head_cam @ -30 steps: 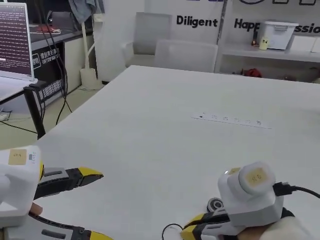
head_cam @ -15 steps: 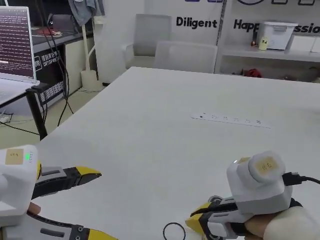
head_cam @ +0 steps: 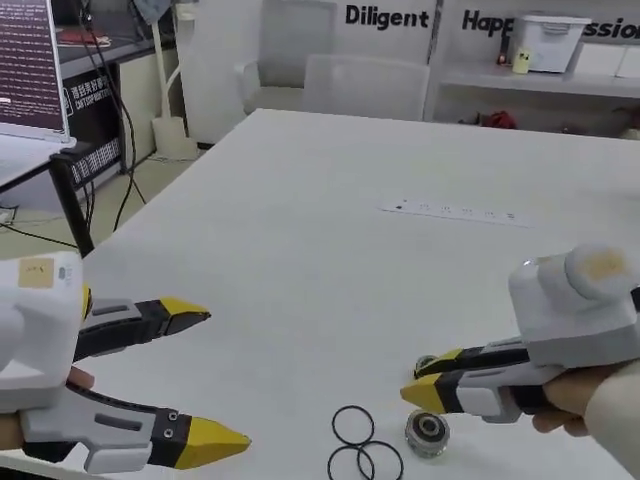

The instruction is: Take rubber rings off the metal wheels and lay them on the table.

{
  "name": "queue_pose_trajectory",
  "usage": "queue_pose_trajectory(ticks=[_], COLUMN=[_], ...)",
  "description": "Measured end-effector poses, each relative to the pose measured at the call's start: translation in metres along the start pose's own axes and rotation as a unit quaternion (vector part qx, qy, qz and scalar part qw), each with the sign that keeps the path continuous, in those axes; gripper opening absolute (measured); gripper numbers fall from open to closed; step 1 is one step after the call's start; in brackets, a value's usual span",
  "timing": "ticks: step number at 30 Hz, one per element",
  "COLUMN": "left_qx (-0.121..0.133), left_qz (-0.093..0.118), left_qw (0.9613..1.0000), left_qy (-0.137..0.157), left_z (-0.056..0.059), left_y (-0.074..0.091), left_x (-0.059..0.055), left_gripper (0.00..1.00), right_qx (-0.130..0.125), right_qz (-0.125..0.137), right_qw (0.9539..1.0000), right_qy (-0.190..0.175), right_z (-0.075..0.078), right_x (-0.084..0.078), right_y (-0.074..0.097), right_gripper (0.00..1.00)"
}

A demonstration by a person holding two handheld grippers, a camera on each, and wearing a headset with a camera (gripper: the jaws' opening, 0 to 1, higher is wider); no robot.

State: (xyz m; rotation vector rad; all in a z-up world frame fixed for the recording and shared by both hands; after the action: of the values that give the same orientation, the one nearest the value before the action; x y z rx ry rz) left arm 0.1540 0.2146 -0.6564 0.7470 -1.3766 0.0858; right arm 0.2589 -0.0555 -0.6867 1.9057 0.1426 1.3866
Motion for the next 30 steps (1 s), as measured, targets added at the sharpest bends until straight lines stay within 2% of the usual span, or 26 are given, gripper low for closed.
queue_pose_trajectory(ticks=[4, 11, 18, 22, 26, 30], left_qx=[-0.007, -0.016, -0.018, -0.01, 0.001, 0.003], left_qz=[-0.001, -0.002, -0.003, 0.005, 0.022, 0.023], left_qw=[1.0, 0.9998, 0.9997, 0.9998, 0.9997, 0.9997], left_qy=[-0.003, -0.015, -0.018, -0.017, -0.008, -0.012], left_z=[0.001, 0.003, 0.003, 0.001, -0.003, -0.006], left_y=[0.002, 0.005, -0.001, -0.006, -0.01, -0.017], left_x=[0.001, 0.008, 0.016, 0.022, 0.032, 0.042], left_gripper=[0.8, 0.8, 0.8, 0.8, 0.81, 0.81], right_qx=[-0.006, -0.012, -0.013, -0.004, -0.004, 0.0], right_qz=[0.004, 0.015, 0.019, 0.028, 0.031, 0.035], right_qw=[1.0, 0.9997, 0.9996, 0.9993, 0.9992, 0.9991], right_qy=[0.003, 0.012, 0.014, 0.025, 0.023, 0.023], right_z=[-0.002, -0.005, 0.001, 0.006, 0.013, 0.018], right_x=[0.0, 0.002, -0.001, -0.004, -0.01, -0.016], right_y=[0.012, 0.033, 0.053, 0.064, 0.072, 0.077], right_gripper=[0.22, 0.27, 0.32, 0.34, 0.35, 0.35])
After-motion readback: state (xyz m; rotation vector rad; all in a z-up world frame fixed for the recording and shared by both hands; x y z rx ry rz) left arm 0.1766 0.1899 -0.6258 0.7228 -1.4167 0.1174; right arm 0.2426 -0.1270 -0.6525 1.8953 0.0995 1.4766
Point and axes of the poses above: the centre of the closed fingertips' face, and the gripper's own axes: y roughly backward along the fingers, z roughly to its right, x roughly out of its top, the point moved 9 cm from there along y, roughly backward along the fingers, and after that the axes turned 10 degrees about -x, right-handed, at the moved point
